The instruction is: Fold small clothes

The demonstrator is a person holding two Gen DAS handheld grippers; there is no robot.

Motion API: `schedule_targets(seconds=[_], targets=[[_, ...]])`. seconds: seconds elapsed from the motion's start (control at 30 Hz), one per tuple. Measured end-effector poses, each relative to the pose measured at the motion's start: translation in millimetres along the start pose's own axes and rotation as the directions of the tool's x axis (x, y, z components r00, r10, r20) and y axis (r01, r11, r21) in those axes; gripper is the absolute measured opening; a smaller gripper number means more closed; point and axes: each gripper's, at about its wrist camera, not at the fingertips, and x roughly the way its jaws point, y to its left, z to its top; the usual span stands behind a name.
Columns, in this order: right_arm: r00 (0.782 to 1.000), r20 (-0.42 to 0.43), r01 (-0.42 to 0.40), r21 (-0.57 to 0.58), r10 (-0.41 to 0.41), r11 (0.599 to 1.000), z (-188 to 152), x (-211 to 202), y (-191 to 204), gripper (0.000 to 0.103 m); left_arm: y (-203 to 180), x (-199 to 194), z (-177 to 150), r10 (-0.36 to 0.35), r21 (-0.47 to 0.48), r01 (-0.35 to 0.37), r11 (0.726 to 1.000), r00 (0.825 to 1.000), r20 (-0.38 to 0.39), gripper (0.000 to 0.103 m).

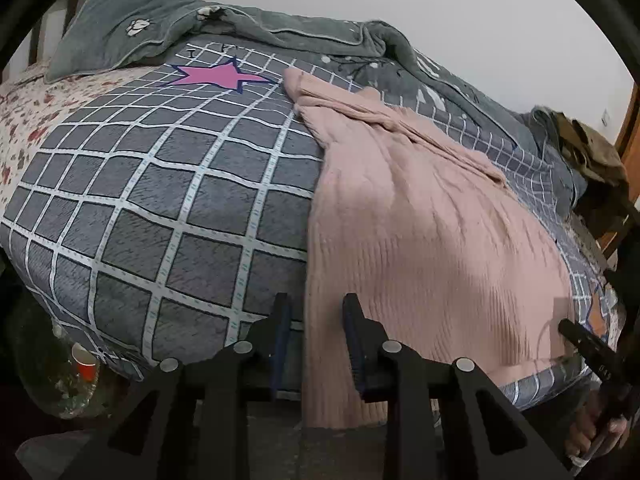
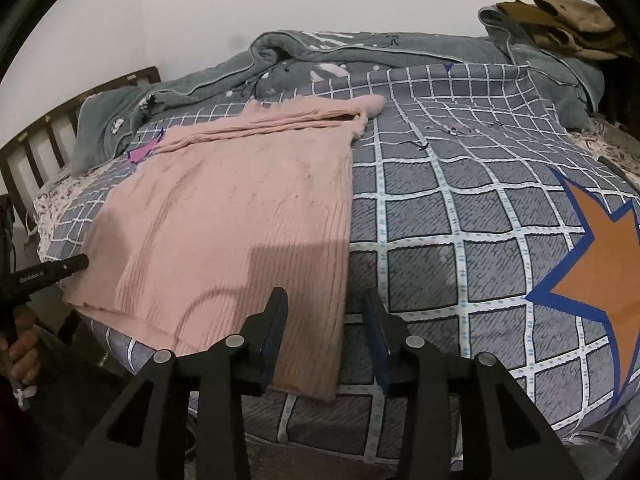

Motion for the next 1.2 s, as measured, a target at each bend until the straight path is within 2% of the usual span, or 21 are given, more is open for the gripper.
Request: schedule_targets(seconds=[0.17,0.4,0.5,0.57,0.63,0.7,0.83,0.87,0.9,0.93,0.97,1.1,1.2], targets=[[1.0,-0.006,0.014,-0.027,-0.014,1.0,-0.8,1.4,5.9,0.038,-4.6,-1.8,-2.6,-0.009,0.012,0.009,1.0,1.0,0.002,0.028],[0.999,-0.038,-0.024,0.035,0.025,0.999,-2.0,3.9,-3.9,0.038,-5.1,-6.7,-8.5,-0.049,0.005,0.05,0.999,0.999,-0.002,0.03],[0.998,-0.046,-0.039,0.048,0.041,0.998,-2.8,4.2,-5.5,0.038,-6.5,-7.9,-10.5,-0.065,0.003,0.065,0.998,0.998,-0.001,0.035],[0.997,-0.051,-0.047,0.052,0.049,0.998,-3.0,5.0,-5.7,0.04,-9.8,-8.3,-11.4,-0.071,0.015,0.071,0.997,0.998,-0.002,0.041],[0.997,-0.054,-0.056,0.049,0.059,0.997,-3.3,5.1,-4.3,0.044,-13.4,-8.9,-13.0,-0.069,0.032,0.069,0.997,0.998,-0.004,0.042],[0.996,-0.056,-0.065,0.043,0.068,0.997,-4.1,4.0,-2.0,0.048,-15.0,-10.0,-14.5,-0.073,0.04,0.073,0.997,0.997,-0.006,0.043],[0.994,-0.068,-0.085,0.022,0.086,0.996,-5.2,4.7,5.0,0.048,-13.1,-11.0,-14.8,-0.08,0.025,0.08,0.996,0.997,-0.005,0.042],[0.995,-0.067,-0.075,0.012,0.075,0.997,-5.2,5.0,7.2,0.046,-12.7,-10.8,-14.7,-0.074,0.022,0.074,0.997,0.997,-0.007,0.034],[0.995,-0.068,-0.068,0.007,0.068,0.998,-5.3,5.0,8.3,0.034,-11.7,-10.0,-14.6,-0.071,0.019,0.072,0.997,0.997,-0.013,0.027],[0.995,-0.069,-0.067,0.004,0.067,0.998,-5.6,5.1,9.3,0.023,-9.8,-8.9,-14.6,-0.073,0.008,0.073,0.997,0.997,-0.02,0.015],[0.994,-0.076,-0.078,0.01,0.079,0.997,-5.7,5.3,9.0,0.006,-6.3,-7.8,-14.2,-0.077,-0.013,0.077,0.997,0.997,-0.026,0.008],[0.987,-0.07,-0.141,0.062,0.145,0.988,-2.2,0.4,2.9,0.006,5.1,-10.0,-9.6,-0.123,-0.078,0.121,0.99,0.992,-0.024,0.007],[0.979,-0.027,-0.201,0.079,0.204,0.976,5.2,-13.3,0.9,0.005,5.3,-22.7,-3.2,-0.153,-0.092,0.153,0.984,0.988,0.007,0.007]])
